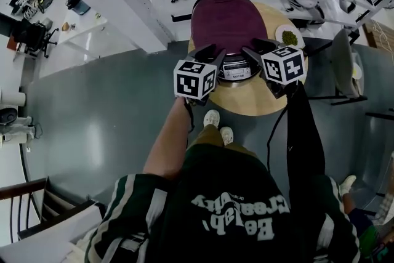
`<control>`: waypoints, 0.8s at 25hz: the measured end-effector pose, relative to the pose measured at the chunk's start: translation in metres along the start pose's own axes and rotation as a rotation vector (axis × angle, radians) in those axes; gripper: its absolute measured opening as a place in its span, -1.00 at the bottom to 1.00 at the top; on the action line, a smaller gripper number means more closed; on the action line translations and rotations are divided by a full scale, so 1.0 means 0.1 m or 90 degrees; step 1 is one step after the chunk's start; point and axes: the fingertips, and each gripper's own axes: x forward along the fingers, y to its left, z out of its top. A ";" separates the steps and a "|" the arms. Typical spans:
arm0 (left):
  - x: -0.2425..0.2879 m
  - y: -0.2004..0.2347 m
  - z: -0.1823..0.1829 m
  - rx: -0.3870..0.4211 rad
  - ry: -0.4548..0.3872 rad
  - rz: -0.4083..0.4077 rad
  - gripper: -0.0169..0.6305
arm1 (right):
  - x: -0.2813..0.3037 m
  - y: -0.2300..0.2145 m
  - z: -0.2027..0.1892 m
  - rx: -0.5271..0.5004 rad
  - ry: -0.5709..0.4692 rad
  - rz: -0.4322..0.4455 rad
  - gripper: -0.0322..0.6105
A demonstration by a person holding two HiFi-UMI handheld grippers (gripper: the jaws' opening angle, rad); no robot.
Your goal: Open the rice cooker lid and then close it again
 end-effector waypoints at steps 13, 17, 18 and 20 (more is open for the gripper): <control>0.05 0.03 -0.09 0.027 0.027 0.016 -0.64 | 0.06 -0.02 -0.07 -0.009 0.039 -0.028 -0.35; 0.07 0.05 -0.10 0.021 0.034 0.019 -0.67 | 0.10 -0.04 -0.09 -0.007 0.064 -0.039 -0.37; 0.07 0.06 -0.10 0.020 0.035 0.019 -0.67 | 0.10 -0.04 -0.09 -0.012 0.069 -0.045 -0.37; 0.07 0.06 -0.10 0.020 0.037 0.022 -0.67 | 0.11 -0.03 -0.09 -0.025 0.075 -0.062 -0.37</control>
